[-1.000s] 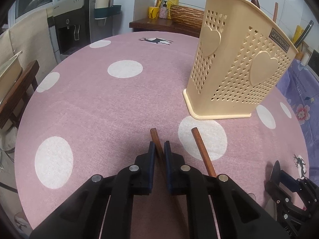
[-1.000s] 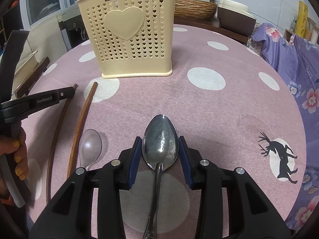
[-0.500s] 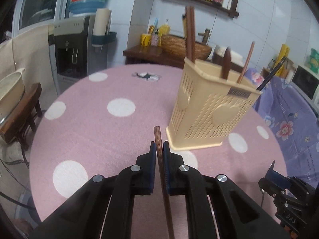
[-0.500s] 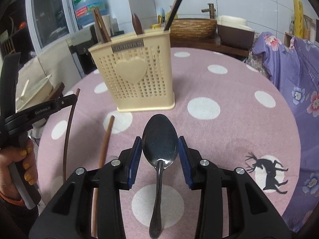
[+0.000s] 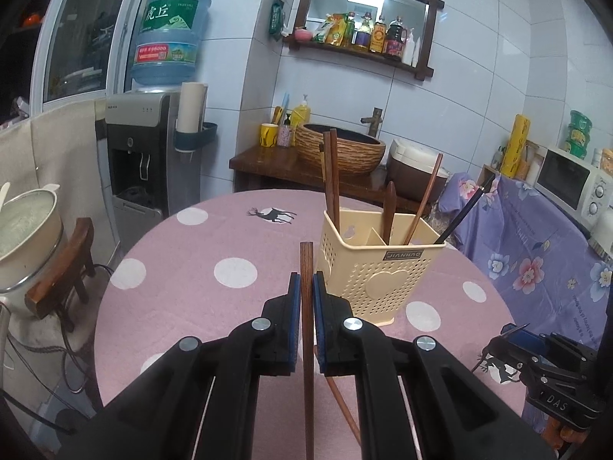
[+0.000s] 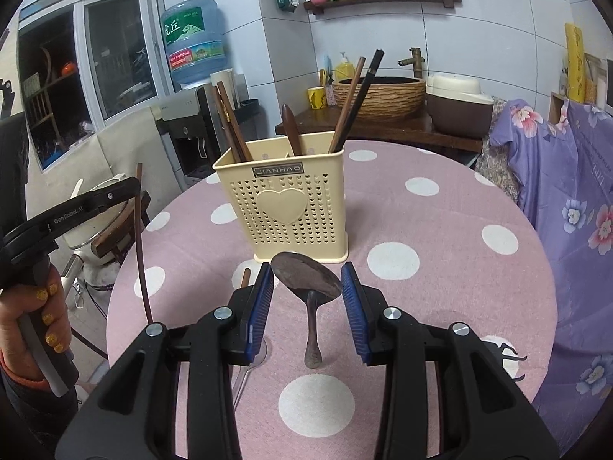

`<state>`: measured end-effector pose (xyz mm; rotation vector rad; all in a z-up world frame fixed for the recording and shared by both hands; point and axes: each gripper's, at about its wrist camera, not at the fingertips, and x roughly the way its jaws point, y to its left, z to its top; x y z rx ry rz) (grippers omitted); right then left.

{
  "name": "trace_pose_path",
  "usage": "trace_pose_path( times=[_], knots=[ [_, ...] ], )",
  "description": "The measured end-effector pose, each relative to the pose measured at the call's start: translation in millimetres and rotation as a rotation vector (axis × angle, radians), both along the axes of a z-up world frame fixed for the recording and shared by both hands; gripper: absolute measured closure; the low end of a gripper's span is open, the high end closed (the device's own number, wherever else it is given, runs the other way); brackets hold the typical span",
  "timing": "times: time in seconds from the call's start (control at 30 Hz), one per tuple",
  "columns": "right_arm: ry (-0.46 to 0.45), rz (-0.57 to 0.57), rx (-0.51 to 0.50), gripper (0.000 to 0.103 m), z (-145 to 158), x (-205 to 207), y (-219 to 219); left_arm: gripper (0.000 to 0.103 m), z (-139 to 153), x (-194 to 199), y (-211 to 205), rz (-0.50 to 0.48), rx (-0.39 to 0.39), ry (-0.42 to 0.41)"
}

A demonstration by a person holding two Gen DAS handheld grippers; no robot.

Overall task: Organize utensils
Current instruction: 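Lift the chopstick and the metal spoon over the beige basket with both tools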

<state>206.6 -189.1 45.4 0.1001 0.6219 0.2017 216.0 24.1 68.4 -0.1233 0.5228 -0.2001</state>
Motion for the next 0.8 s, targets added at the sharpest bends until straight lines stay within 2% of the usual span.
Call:
trace_pose_path(
  times=[0.37, 0.8],
  knots=[
    [0.008, 0.01, -0.012, 0.066, -2, 2, 4, 0.096, 7, -7, 0, -0.013, 0.007, -0.03],
    [-0.012, 0.051, -0.005, 0.066, 13, 6, 4, 0.096, 23, -10, 2, -0.053, -0.023, -0.051]
  ],
)
